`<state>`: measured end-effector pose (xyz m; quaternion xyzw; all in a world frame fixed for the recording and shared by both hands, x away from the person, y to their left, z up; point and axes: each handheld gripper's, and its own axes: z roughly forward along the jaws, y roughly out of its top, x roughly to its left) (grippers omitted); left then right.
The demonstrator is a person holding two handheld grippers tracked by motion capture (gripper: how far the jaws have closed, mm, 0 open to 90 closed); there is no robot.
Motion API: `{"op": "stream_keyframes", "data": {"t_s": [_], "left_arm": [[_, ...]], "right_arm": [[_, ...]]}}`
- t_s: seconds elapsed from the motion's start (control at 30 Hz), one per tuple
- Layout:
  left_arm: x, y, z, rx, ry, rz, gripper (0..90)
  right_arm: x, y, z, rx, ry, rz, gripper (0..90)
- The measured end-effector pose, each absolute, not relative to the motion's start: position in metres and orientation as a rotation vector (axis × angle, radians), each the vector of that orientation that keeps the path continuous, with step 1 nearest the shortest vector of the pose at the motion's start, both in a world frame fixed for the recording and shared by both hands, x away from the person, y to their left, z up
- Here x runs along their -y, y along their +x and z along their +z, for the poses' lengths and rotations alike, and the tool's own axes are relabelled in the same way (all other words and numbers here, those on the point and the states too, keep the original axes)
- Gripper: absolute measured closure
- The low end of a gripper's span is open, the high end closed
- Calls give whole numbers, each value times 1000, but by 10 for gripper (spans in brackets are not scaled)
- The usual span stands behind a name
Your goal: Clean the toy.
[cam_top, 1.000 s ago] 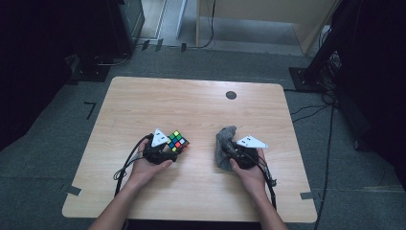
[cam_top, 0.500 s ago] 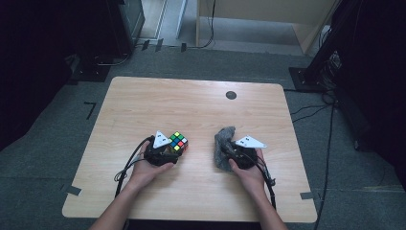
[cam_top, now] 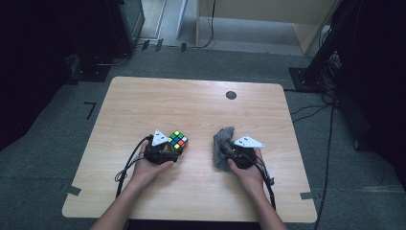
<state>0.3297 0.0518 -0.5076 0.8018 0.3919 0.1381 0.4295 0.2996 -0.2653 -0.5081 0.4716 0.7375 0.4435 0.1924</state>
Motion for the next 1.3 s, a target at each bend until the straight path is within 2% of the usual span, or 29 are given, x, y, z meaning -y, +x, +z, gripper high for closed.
{"op": "stream_keyframes", "data": {"t_s": [0.1, 0.23, 0.4, 0.47, 0.77, 0.87, 1.07, 1.3], "left_arm": [[-53, 328, -504, -964, 1982, 343, 149], [-56, 324, -498, -940, 1962, 337, 136], [-64, 321, -489, -939, 1909, 330, 125], [-67, 320, -485, -940, 1893, 333, 120], [-93, 317, -474, -1013, 1774, 276, 104], [-103, 314, -471, -1029, 1769, 293, 98], [-133, 306, -470, -1056, 1723, 280, 90], [-168, 295, -478, -1117, 1737, 327, 90]], "right_arm": [[268, 301, -507, -2058, 1335, 1274, 606], [271, 302, -506, -2043, 1346, 1280, 492], [273, 299, -498, -2022, 1348, 1296, 217], [273, 299, -493, -2031, 1341, 1296, 148], [274, 290, -475, -2025, 1308, 1306, 133], [279, 287, -471, -2037, 1313, 1297, 133], [301, 273, -469, -2034, 1331, 1253, 133], [332, 256, -475, -2010, 1386, 1220, 135]]}}
